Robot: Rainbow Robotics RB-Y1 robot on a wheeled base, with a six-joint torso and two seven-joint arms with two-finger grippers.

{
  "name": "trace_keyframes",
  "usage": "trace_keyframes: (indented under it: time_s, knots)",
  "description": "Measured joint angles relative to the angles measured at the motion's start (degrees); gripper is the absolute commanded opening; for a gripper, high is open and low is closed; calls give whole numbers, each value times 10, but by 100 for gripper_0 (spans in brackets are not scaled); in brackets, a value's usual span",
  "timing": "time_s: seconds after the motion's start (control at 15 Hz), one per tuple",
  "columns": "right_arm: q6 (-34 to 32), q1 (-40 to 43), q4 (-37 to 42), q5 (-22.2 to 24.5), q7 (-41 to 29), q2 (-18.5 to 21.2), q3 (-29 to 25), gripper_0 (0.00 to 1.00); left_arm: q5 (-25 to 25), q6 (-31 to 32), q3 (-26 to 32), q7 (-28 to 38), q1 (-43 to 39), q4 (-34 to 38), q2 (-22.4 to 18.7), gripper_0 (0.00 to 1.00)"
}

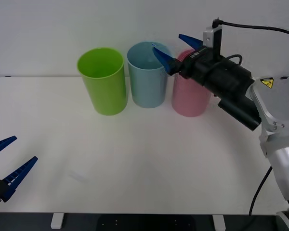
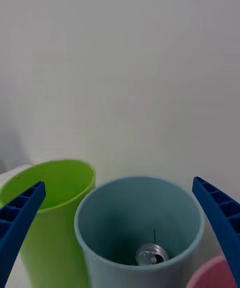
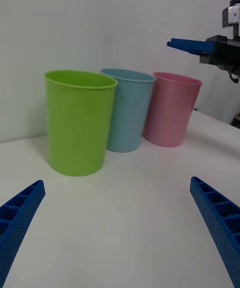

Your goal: Grasp the object on the table and drop it into the matching bin: aluminum can to the light blue bin, PET bottle to the pink bin.

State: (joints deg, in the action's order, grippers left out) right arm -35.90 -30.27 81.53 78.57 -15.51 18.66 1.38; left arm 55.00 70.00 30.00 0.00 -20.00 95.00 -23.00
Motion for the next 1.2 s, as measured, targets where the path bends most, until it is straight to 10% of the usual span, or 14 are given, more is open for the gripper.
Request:
trace_keyframes:
  time_s: [0.6,1.2]
  knots:
    - [-104,212,187,-22,16,51,-72,100,0,0,0,0,0,0,0,100]
    - [-292,328,204,-23,86,52,-208,100,0,0,0,0,0,0,0,100]
